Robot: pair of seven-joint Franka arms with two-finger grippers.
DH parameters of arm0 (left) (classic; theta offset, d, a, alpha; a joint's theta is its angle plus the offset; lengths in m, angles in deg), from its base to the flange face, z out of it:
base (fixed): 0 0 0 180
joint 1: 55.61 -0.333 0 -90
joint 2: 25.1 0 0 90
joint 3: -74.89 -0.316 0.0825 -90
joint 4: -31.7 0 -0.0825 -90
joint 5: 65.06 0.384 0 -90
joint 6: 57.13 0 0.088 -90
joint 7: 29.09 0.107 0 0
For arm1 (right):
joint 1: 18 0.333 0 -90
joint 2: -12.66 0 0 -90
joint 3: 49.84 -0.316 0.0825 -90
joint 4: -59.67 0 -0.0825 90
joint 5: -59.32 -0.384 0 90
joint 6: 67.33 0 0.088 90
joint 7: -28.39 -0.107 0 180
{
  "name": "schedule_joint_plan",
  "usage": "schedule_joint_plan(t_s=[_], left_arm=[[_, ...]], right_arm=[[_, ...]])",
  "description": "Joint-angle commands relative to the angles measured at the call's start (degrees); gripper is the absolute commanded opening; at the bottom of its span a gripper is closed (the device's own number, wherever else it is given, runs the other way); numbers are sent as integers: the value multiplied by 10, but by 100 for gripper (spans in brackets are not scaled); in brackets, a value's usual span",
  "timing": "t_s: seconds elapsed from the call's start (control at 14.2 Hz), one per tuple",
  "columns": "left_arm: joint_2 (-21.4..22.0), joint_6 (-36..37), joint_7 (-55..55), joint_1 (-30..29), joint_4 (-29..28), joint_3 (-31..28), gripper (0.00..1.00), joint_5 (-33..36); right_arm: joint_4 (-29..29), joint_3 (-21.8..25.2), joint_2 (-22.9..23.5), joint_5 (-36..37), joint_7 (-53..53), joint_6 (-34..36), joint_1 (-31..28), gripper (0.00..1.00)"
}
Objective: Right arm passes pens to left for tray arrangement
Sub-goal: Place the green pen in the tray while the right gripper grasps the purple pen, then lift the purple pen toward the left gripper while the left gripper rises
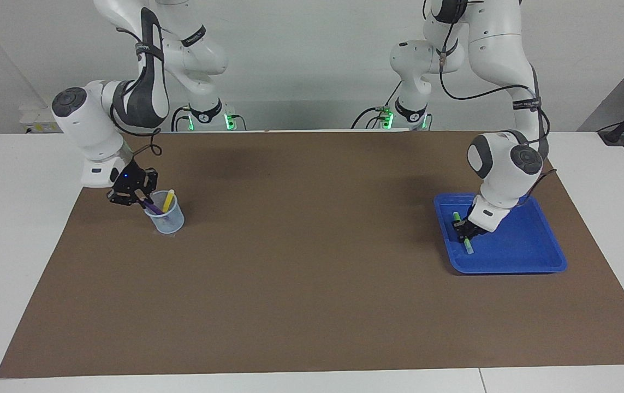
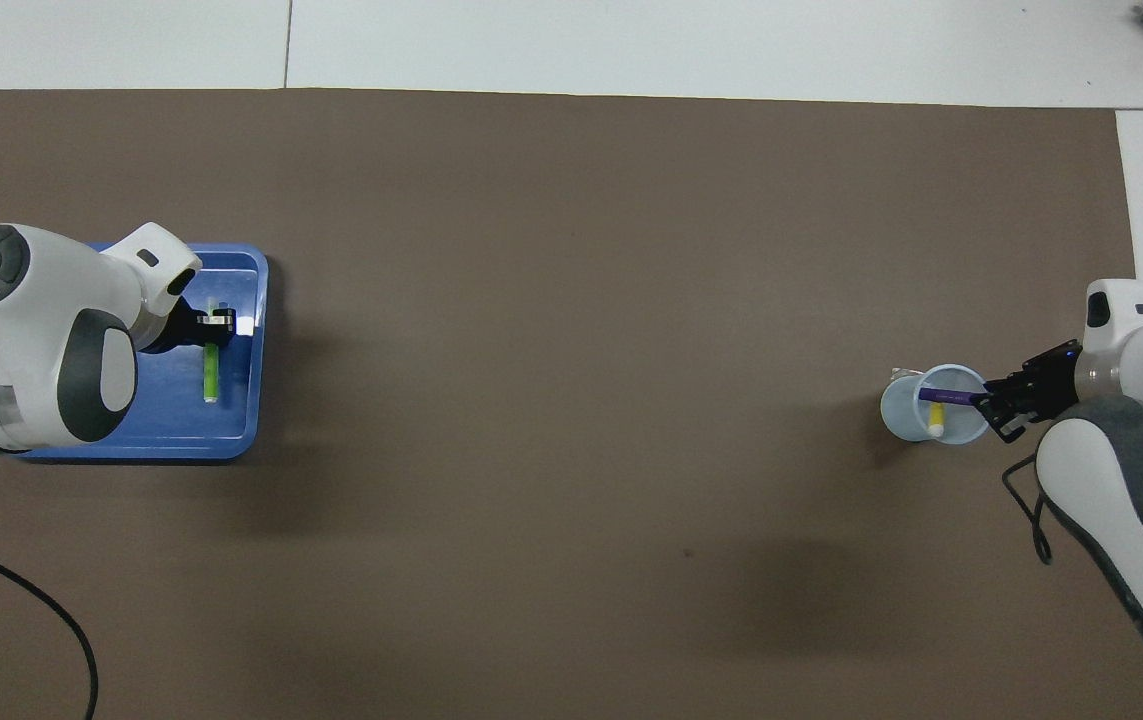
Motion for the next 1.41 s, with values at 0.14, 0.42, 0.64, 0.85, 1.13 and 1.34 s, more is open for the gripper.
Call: schedule_joint_plan(t_s=[0.14,0.42,0.64,0.85,1.13,1.34], left_arm=[[-4,-23,5,2,-12,4,68,11],[-4,-9,-1,3,-6,4,69,4],[-1,0,0,2,0,4,69,4],[6,45,1,2,22,5,72,4],[15,121,0,-2,69,5,72,-14],[16,214,-2,-4,139,4,78,-34]], right_arm=[[28,-10,6,3,10,42,-12,0],[105,-11,5,1,3,120,3,0],[160,-11,3,-4,-7,193,3,0],[246,-12,3,-20,-80,295,22,0],[268,-12,-2,-113,-234,310,74,0],[261,-12,-1,-173,-398,251,132,0]])
